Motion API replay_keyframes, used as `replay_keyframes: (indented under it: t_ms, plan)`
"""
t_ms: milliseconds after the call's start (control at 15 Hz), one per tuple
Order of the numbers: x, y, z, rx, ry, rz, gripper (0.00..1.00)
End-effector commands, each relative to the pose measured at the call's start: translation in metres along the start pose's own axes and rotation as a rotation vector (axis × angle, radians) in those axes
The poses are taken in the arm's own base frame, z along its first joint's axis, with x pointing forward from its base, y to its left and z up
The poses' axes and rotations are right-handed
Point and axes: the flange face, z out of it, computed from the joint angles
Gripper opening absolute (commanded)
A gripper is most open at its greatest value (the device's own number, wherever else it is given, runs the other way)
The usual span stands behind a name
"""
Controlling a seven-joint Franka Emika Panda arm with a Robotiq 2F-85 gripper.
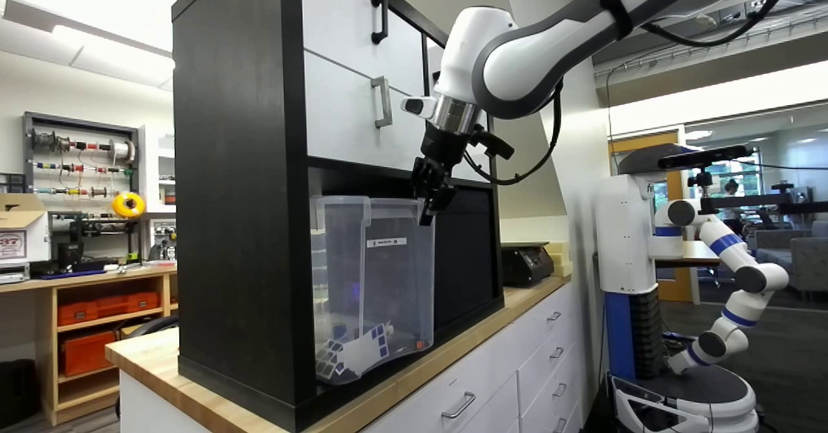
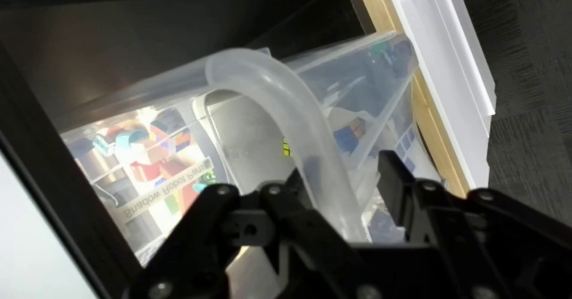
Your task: Pull out the clear storage bin from underneath the cabinet
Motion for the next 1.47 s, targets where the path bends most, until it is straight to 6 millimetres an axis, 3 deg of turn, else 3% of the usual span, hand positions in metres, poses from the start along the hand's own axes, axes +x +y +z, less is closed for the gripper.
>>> replay_keyframes:
  t_ms: [0,600,1133,1400]
  plan:
    - [-0.015,-0.003,-0.03,-0.023,0.027,-0.062,0.12]
    - [-0.036,-0.024,-0.062,-0.013,0.047,-0.13,0.08]
    - [-0.054,-0.059,-0.055,0.142,0.12,-0.017,0.08]
    - [-0.075,-0.054,-0.07,0.173,0.144,0.013,0.08]
